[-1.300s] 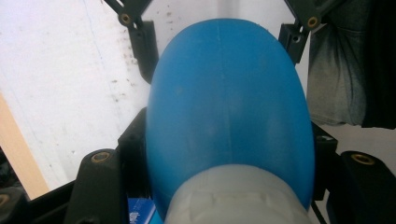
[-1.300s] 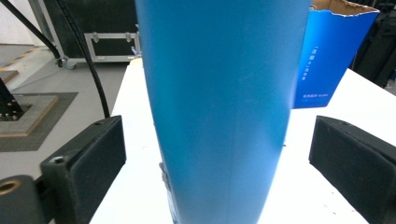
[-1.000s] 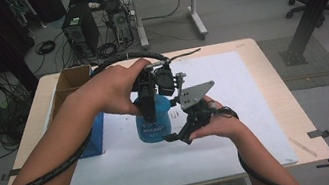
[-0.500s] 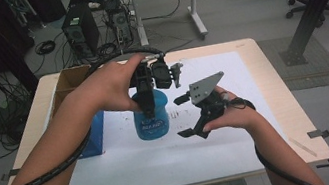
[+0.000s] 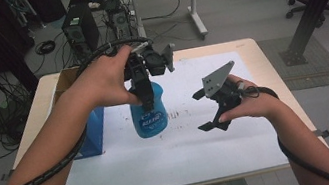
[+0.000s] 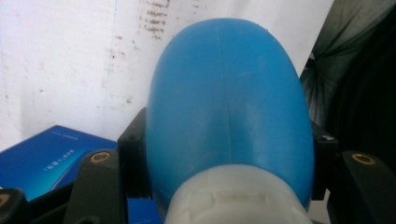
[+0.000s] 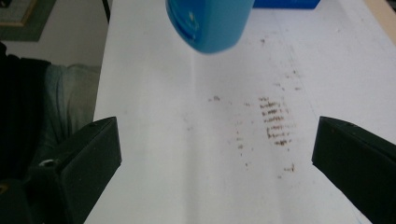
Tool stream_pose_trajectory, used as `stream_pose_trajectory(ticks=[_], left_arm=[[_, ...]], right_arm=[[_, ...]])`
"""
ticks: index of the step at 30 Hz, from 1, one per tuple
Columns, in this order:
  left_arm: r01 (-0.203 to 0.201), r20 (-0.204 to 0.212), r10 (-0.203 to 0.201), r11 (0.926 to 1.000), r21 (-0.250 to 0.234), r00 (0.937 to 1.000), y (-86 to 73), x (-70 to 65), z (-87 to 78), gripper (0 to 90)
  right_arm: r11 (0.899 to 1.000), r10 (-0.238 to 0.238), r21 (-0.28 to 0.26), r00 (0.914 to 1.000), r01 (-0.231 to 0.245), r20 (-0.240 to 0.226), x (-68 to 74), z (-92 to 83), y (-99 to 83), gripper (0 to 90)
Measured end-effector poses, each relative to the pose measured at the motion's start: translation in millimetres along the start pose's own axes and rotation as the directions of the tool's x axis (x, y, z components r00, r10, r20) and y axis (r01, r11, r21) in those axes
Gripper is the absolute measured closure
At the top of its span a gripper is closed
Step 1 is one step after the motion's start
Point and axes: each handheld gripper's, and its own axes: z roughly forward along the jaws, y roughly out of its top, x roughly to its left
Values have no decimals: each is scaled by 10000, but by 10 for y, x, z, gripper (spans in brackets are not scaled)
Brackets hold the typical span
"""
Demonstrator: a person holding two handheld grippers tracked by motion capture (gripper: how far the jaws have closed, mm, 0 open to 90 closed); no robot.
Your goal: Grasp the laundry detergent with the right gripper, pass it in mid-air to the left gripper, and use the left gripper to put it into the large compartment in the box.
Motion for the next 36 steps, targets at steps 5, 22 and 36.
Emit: stream_pose_trajectory(ticks=[5, 22, 36], left_arm=[[388, 87, -388, 9992, -24, 9992, -71, 31, -77, 378], [3115, -97, -3117, 9501, -190, 9501, -371, 231, -389, 378], [5077, -81, -5077, 8615, -35, 8615, -642, 459, -551, 378]], right_arm=[[9972, 21, 747, 9999, -13, -117, -29, -29, 5, 21], [9724, -34, 2326, 9985, 161, -549, -54, -30, 69, 27], [9652, 240, 2616, 9962, -12, -837, -83, 51, -7, 28]])
